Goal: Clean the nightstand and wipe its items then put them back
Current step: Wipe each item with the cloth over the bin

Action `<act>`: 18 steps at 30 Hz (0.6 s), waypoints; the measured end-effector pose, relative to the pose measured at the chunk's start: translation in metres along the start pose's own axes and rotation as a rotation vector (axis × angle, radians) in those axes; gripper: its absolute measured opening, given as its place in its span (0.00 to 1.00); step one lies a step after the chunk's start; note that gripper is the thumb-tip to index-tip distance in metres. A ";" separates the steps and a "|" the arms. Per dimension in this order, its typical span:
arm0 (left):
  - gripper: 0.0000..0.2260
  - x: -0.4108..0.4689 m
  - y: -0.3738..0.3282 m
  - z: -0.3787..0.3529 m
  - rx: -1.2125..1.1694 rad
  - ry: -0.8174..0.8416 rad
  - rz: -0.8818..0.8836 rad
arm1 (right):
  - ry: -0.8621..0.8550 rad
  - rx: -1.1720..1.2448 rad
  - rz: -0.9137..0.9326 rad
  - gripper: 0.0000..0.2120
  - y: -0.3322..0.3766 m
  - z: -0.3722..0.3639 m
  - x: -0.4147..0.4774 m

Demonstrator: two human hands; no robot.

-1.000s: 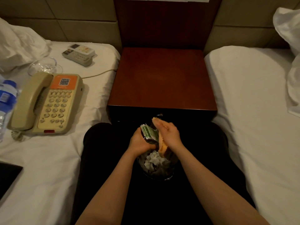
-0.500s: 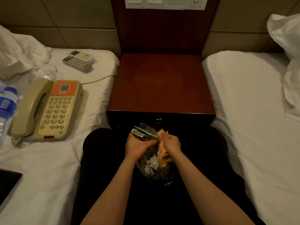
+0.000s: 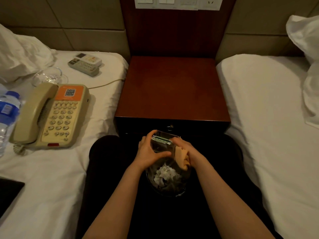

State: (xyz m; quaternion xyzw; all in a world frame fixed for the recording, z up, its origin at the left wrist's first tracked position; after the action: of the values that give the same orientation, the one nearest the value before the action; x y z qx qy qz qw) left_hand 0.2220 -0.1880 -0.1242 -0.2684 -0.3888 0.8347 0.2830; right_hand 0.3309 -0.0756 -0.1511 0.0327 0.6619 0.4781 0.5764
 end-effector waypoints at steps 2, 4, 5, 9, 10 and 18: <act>0.34 0.004 -0.005 0.009 -0.053 0.002 -0.049 | 0.002 -0.065 -0.067 0.15 0.000 -0.001 0.002; 0.34 0.010 -0.004 0.015 -0.101 0.084 -0.031 | -0.002 -0.105 -0.093 0.21 0.001 -0.002 0.007; 0.34 0.011 -0.003 0.016 -0.101 0.122 -0.009 | 0.004 -0.112 -0.093 0.23 0.004 -0.004 0.005; 0.28 0.009 0.001 0.015 -0.112 0.055 0.086 | -0.116 -0.034 -0.036 0.28 0.008 -0.010 0.004; 0.27 0.007 0.002 0.012 -0.104 0.024 0.095 | -0.162 -0.004 0.002 0.31 0.006 -0.010 0.007; 0.28 0.008 0.004 0.014 -0.156 0.009 0.137 | 0.069 0.070 -0.009 0.14 0.007 0.001 0.002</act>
State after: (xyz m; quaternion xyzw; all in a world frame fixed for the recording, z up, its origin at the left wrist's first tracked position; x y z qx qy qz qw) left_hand 0.2062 -0.1915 -0.1211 -0.3193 -0.4319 0.8181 0.2054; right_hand 0.3275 -0.0700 -0.1478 0.0331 0.6978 0.4530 0.5539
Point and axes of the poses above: each hand's wrist, its own x-axis towards the middle knuckle, its own z-axis out of the back of the hand, y = z × x, the point moved 3 cm from there along x, towards the middle knuckle, and after that the axes turned 10 degrees about -y, right-handed, at the moved point
